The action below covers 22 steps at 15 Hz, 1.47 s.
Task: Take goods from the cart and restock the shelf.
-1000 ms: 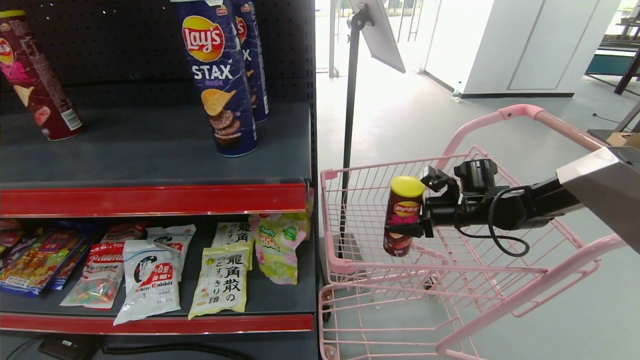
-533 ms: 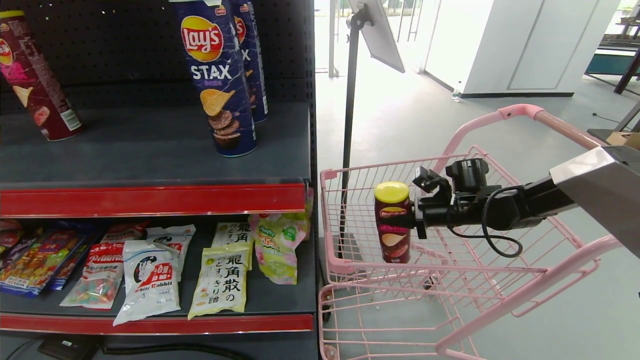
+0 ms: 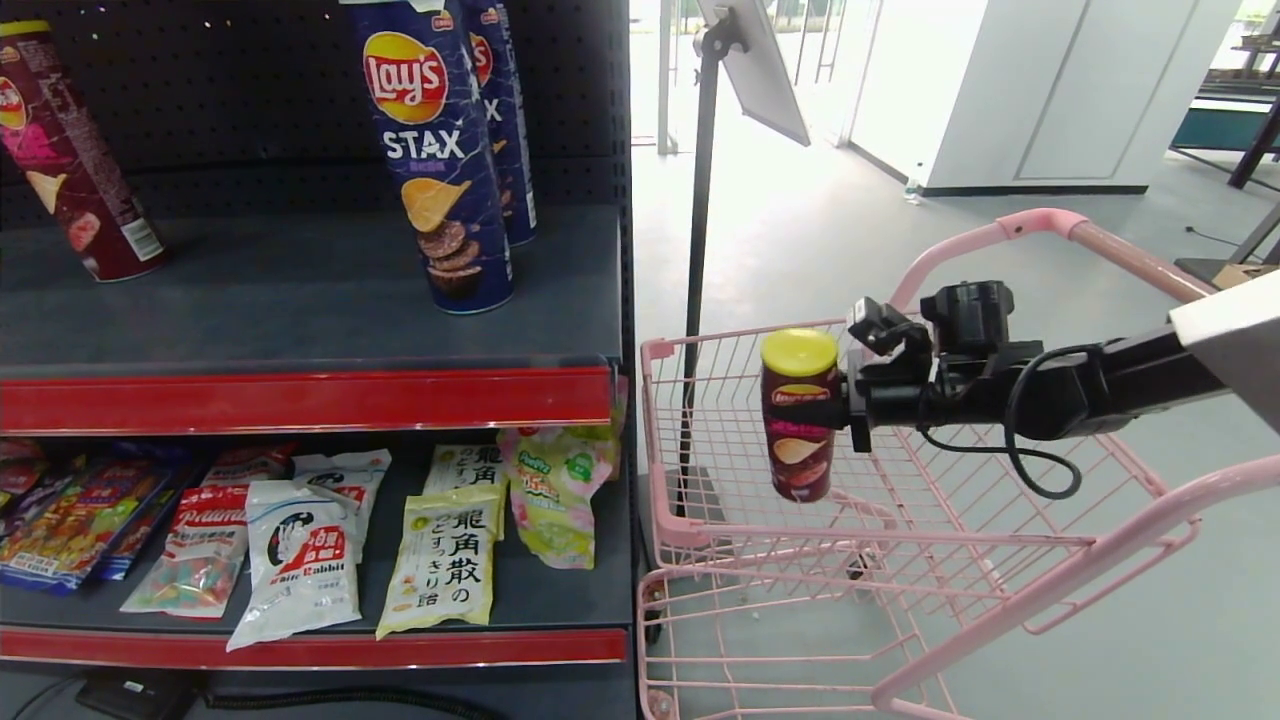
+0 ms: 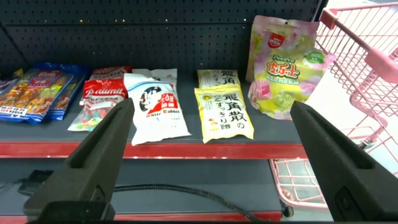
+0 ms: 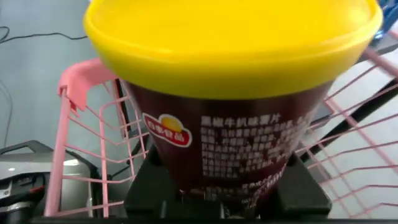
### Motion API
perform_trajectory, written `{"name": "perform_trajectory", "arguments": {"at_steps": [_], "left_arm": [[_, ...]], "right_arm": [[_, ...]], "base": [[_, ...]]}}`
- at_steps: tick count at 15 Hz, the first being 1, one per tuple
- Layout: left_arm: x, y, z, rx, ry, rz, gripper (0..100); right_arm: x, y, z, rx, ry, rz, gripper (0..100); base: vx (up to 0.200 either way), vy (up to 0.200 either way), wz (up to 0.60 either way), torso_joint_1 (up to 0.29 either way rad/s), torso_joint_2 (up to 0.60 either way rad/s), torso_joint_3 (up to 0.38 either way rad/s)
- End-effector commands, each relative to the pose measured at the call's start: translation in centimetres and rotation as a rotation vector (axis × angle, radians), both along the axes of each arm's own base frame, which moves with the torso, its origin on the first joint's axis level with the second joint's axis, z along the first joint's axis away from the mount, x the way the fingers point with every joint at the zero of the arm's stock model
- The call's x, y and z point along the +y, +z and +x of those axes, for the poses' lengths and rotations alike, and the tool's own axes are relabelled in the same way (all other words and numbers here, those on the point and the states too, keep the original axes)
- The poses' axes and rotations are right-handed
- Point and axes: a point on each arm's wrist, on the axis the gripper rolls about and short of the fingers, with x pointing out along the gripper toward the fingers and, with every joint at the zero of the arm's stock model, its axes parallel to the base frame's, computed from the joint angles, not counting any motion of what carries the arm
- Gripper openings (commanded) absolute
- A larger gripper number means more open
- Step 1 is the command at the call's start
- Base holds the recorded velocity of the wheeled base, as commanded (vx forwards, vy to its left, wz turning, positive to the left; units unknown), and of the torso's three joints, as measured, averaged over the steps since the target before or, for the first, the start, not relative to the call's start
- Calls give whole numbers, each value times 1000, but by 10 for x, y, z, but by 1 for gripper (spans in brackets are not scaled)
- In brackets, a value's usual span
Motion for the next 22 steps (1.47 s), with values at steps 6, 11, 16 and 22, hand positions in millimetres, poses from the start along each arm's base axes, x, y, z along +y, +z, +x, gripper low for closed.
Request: {"name": "perform_trajectory", "arguments": {"at_steps": [6,11,16,22], "left_arm": [[0,0,0,0,1,0,100],[0,0,0,0,-1,0,100],[0,0,0,0,1,0,100],[0,0,0,0,-1,0,100]], "right_arm": [[5,78,-66,-157,57,34,0],[28,110,-144,-220,178,60,0],[54,103,-198,-199,290,46,0],[70,93,-215,-173,347,24,0]], "base": [[0,0,0,0,0,0],[0,0,0,0,0,0],[0,0,0,0,0,0],[0,0,0,0,0,0]]}}
